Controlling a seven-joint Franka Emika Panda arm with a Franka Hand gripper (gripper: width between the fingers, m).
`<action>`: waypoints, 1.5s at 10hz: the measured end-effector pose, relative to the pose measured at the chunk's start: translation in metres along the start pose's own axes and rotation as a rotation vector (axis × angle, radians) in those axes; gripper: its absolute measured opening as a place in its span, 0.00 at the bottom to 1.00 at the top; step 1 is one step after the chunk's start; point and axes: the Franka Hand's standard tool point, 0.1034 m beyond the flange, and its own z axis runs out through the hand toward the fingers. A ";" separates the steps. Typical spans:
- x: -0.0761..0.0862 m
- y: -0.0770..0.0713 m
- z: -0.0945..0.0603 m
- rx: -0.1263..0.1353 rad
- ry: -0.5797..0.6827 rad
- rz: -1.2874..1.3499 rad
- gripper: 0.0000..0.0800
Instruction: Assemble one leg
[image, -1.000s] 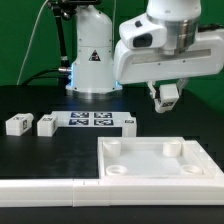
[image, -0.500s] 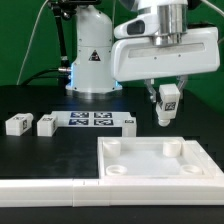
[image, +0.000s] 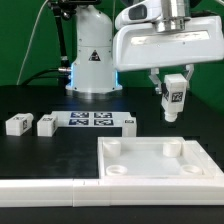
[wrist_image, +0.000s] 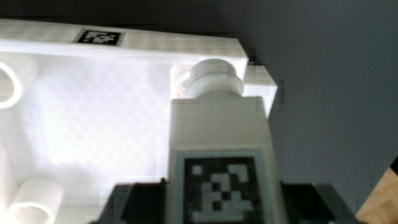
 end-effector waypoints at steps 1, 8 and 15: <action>0.001 0.001 0.001 0.000 -0.001 -0.004 0.36; 0.092 0.013 0.017 0.021 0.040 -0.106 0.36; 0.101 0.024 0.034 -0.005 0.196 -0.126 0.36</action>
Offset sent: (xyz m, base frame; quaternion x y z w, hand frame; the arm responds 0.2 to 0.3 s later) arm 0.0536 0.0043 0.0112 0.0140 0.0021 -0.0499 0.9987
